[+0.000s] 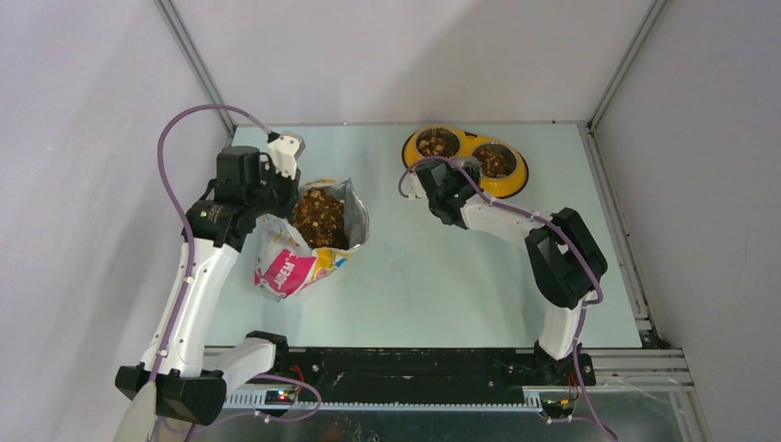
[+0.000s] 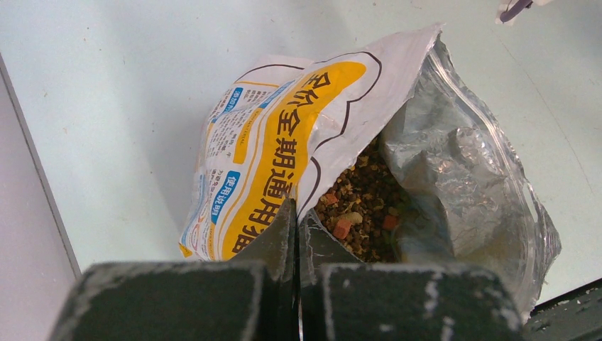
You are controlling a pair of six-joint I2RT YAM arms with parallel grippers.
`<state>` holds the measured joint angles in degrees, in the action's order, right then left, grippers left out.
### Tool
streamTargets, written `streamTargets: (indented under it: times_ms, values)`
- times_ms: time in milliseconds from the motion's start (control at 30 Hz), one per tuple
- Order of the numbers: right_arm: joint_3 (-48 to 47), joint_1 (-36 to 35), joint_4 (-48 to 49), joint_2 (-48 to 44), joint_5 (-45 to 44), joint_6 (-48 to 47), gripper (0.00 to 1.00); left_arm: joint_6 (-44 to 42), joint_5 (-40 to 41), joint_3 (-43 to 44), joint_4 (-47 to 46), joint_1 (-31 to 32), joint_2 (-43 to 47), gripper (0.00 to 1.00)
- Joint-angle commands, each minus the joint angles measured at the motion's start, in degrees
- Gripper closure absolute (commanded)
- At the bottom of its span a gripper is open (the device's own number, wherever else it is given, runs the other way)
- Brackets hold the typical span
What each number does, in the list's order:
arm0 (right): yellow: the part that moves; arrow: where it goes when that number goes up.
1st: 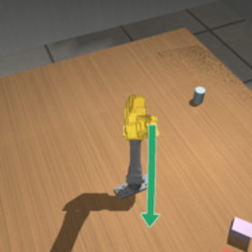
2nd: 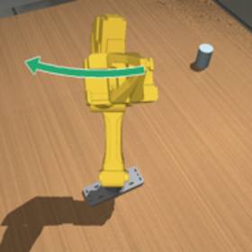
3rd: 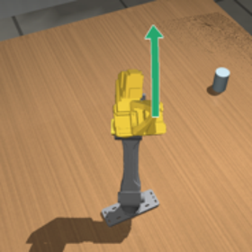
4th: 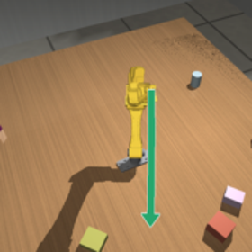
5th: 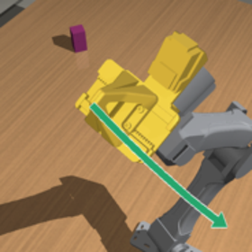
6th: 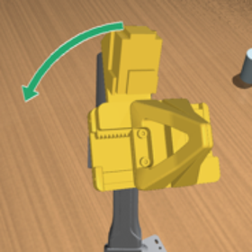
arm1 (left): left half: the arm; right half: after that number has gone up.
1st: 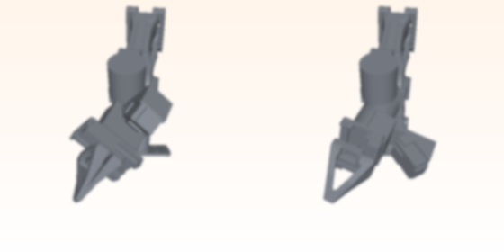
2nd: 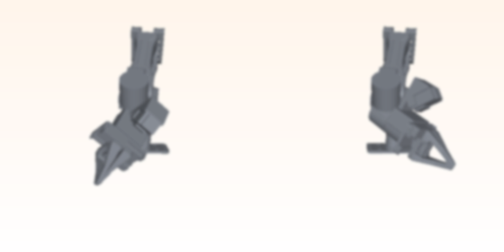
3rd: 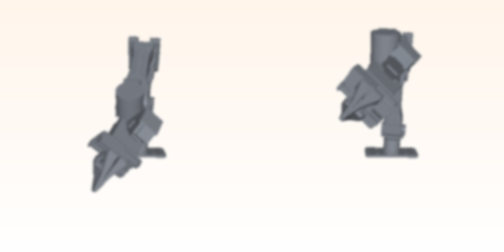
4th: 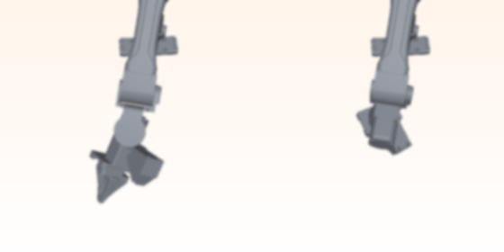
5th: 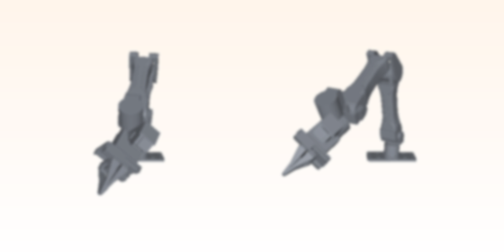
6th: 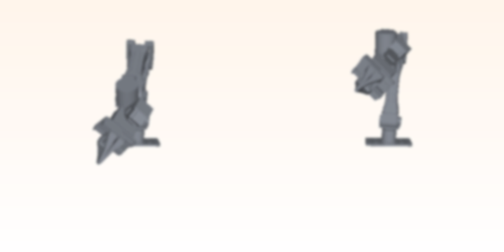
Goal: Serve the pet food
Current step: Move the pet food bowl to the center of the board.
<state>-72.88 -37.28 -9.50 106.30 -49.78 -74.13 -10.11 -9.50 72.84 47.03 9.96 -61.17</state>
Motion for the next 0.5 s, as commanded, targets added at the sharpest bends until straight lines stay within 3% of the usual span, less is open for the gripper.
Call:
streamTargets:
  times_ms: [0, 200, 467]
  values:
    - [-0.5, -0.1, 4.0, 1.4, -1.4, -3.1, 1.0, 0.0, -1.0, 0.5, -1.3, -0.7, 3.0, 1.0]
    - [-0.5, 0.0, 8.1, 3.6, -1.8, -5.7, 1.0, 0.0, -1.0, 0.5, -1.3, -0.7, 3.0, 1.0]
    - [-1.1, 0.5, 23.7, 7.3, -2.4, -13.3, 1.0, 0.0, -1.1, 0.5, -1.4, -0.7, 2.9, 1.0]
